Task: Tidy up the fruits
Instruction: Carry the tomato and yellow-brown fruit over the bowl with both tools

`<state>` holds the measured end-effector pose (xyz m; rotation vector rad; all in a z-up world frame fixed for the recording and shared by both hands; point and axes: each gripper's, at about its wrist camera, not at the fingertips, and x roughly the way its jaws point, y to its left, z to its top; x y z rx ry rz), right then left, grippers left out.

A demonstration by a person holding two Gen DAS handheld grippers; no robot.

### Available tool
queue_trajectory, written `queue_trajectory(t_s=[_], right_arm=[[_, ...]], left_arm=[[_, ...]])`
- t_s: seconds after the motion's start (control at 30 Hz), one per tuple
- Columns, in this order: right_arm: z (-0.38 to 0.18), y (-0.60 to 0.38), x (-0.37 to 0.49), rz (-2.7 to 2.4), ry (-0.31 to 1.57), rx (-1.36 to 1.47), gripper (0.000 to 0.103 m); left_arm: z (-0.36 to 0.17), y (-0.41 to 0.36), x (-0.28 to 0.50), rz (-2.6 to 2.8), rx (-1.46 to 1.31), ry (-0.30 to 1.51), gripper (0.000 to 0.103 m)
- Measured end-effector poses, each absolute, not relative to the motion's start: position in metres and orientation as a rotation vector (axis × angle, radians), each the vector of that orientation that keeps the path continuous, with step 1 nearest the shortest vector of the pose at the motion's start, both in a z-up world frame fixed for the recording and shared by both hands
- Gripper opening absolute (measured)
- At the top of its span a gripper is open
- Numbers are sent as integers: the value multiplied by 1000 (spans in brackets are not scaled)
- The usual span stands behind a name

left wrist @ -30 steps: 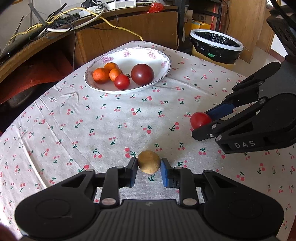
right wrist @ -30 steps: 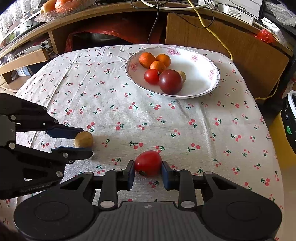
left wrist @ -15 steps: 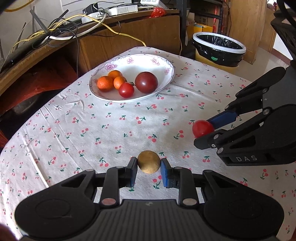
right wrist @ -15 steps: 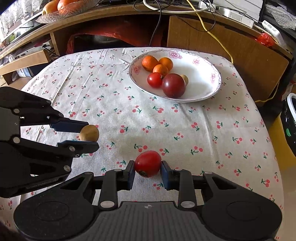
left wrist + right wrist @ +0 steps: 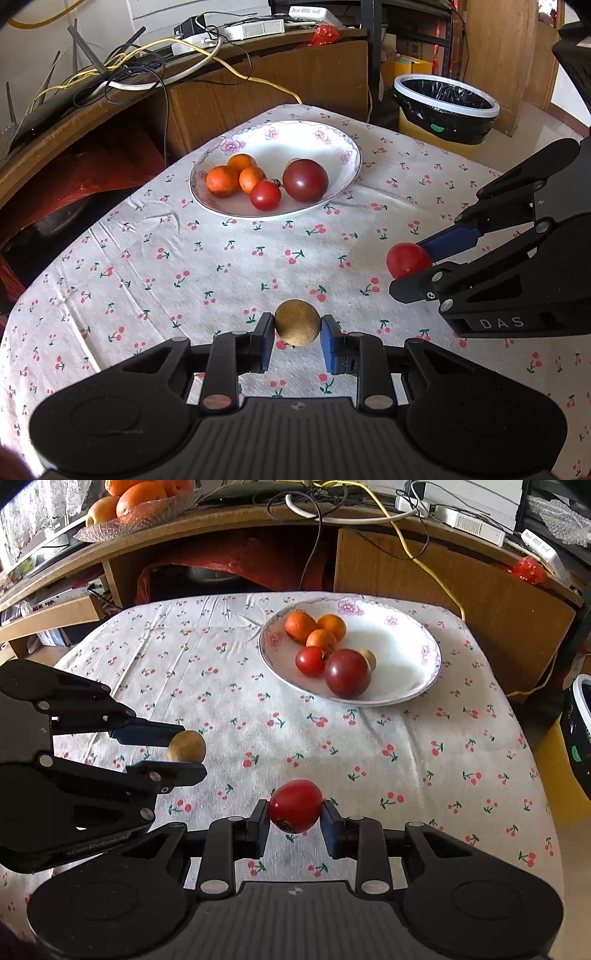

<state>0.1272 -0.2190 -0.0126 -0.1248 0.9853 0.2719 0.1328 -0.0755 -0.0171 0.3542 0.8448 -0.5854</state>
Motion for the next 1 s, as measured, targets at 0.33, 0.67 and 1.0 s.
queue_trajectory(t_s=[0.33,0.67,1.0], right_arm=[[-7,-213,132,297,955,-109,25],[1,-220,142,300,909,-96,25],[9,-228,162,309,871,-109,25]], left_arm=[[-11,-75,141,-563,353,817,35],[-2,-86,155,-548,360,779,35],[4,-96,174,-518,373,747,35]])
